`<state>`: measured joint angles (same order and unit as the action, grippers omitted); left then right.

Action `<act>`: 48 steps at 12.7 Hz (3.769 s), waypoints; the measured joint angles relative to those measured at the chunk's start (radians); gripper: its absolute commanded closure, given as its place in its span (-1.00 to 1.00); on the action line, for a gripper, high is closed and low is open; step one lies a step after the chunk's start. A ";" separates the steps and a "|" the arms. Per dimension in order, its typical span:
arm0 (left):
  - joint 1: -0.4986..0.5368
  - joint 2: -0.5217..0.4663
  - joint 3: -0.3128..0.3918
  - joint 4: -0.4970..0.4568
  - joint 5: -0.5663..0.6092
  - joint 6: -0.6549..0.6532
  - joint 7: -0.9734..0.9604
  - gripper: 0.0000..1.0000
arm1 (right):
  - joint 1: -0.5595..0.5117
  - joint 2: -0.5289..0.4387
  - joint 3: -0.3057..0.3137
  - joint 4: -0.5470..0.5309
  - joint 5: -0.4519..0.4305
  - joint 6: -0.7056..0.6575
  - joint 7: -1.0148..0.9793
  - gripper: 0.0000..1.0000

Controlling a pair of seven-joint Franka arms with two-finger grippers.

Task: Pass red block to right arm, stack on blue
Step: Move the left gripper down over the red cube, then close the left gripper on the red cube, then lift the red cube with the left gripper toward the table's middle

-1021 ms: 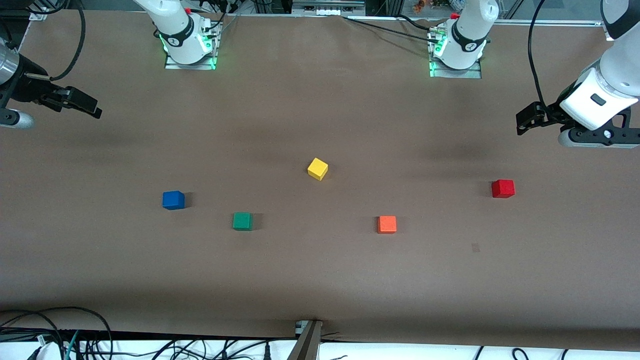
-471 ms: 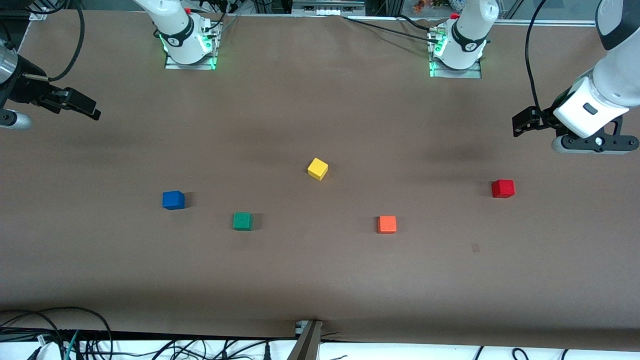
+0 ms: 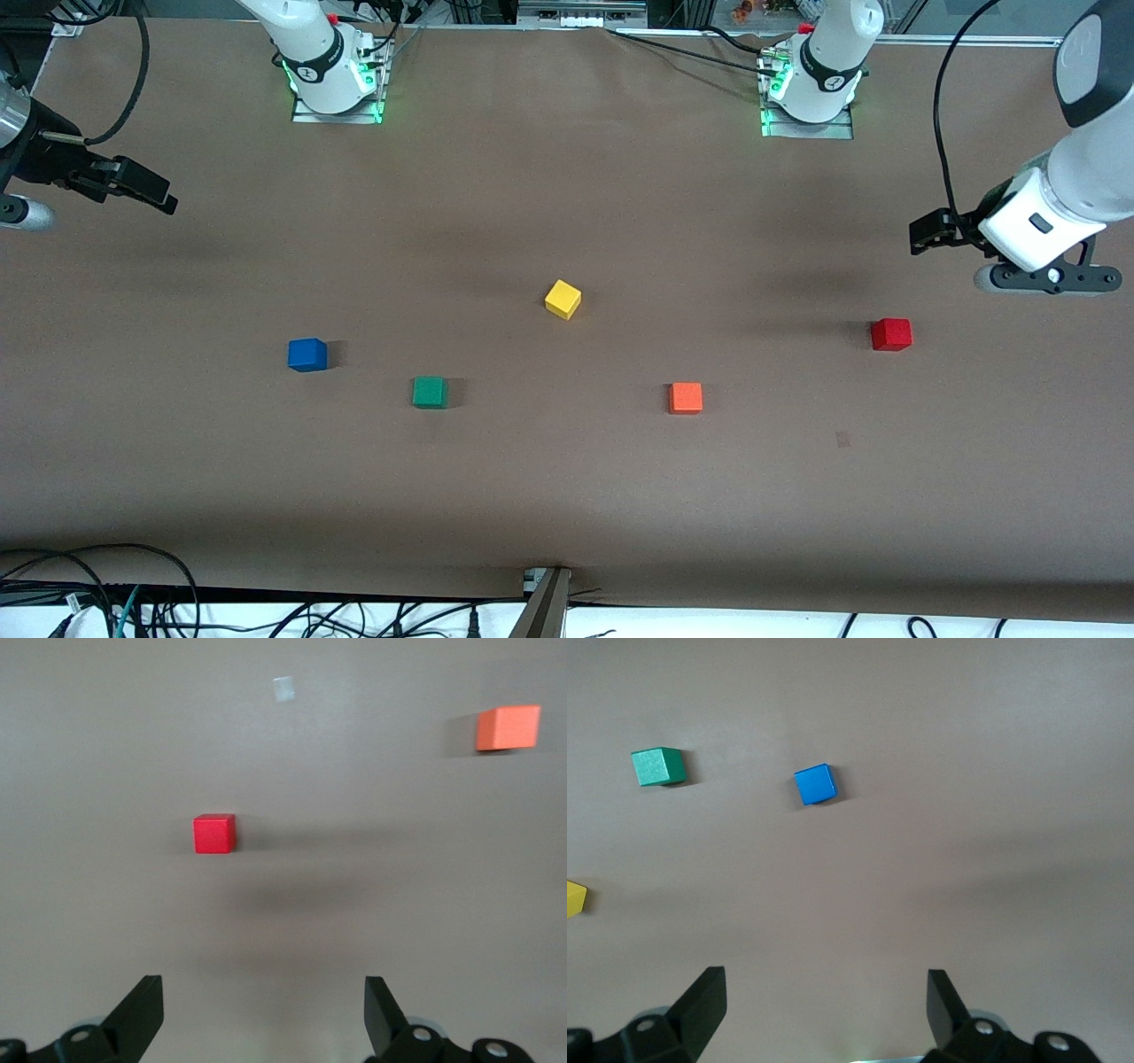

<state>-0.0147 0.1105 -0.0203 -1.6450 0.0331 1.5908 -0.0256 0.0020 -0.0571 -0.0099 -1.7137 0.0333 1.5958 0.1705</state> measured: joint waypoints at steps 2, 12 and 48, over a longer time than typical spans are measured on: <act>0.047 0.045 0.003 -0.007 0.000 0.074 0.069 -1.00 | 0.000 0.000 0.000 0.000 0.000 0.003 0.000 -1.00; 0.116 0.195 0.005 -0.355 0.000 0.687 0.131 -1.00 | 0.000 0.000 0.000 0.000 0.000 0.005 0.000 -1.00; 0.176 0.229 -0.369 -0.187 -0.266 0.487 0.767 1.00 | 0.000 0.021 0.001 0.001 0.000 0.049 0.000 -1.00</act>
<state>0.1618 0.3391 -0.3889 -1.8323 -0.2325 2.0779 0.7419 0.0022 -0.0364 -0.0089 -1.7126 0.0335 1.6446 0.1703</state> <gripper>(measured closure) 0.441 0.000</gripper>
